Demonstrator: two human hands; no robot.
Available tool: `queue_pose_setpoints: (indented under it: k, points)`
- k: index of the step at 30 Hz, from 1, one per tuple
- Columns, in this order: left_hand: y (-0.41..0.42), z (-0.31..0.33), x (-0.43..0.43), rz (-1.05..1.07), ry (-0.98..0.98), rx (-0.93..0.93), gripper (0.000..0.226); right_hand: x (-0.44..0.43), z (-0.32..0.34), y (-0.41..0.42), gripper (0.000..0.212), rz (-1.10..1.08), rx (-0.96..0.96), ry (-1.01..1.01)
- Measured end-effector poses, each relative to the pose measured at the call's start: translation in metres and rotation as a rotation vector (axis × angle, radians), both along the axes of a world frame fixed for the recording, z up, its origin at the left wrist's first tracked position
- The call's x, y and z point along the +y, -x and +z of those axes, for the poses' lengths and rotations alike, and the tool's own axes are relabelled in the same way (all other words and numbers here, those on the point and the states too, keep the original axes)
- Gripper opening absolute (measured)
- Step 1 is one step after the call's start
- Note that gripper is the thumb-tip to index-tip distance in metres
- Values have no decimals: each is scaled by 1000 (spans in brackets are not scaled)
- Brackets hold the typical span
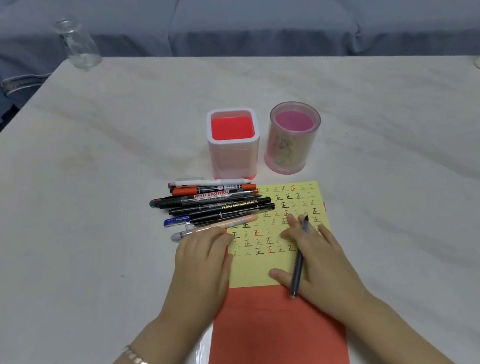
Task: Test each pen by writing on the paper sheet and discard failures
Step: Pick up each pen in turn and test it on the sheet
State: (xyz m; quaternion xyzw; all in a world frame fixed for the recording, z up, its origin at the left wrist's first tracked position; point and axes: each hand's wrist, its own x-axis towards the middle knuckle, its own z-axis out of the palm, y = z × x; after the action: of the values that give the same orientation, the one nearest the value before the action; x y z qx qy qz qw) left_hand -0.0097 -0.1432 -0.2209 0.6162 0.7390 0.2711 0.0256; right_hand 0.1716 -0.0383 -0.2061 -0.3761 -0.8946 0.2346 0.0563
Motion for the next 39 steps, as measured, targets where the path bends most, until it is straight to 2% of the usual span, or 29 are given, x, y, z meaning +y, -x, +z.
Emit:
queue_pose_setpoints:
  k: [4, 7, 13, 16, 19, 22, 25, 29, 34, 39]
  points:
    - [-6, -1, -1, -154, 105, 17, 48, 7, -2, -11, 77, -6, 7, 10]
    - [-8, -2, 2, -165, 217, 96, 62, 13, -1, -20, 75, -20, 22, 15]
    - [-9, -4, 18, -182, 167, 86, 61, 22, 4, -30, 59, -49, 73, 50]
    - [-9, -5, 20, -161, 132, 50, 62, 20, 11, -29, 38, -243, 360, 114]
    - [-7, -6, 20, -169, 122, 29, 64, 14, 23, -20, 34, -487, 661, 255]
    - [-5, -7, 20, -170, 104, 9, 65, 11, 31, -7, 32, -591, 812, 305]
    - [-5, -7, 21, -156, 87, -20, 65, 6, 35, 7, 27, -647, 926, 451]
    - [-7, -8, 21, -152, 69, -21, 64, -4, 30, 26, 31, -731, 955, 458]
    - [-8, -8, 20, -153, 54, -31, 63, -18, 11, 47, 46, -731, 820, 334]
    - [-8, -8, 18, -160, 53, -45, 64, -26, -4, 53, 41, -733, 782, 236]
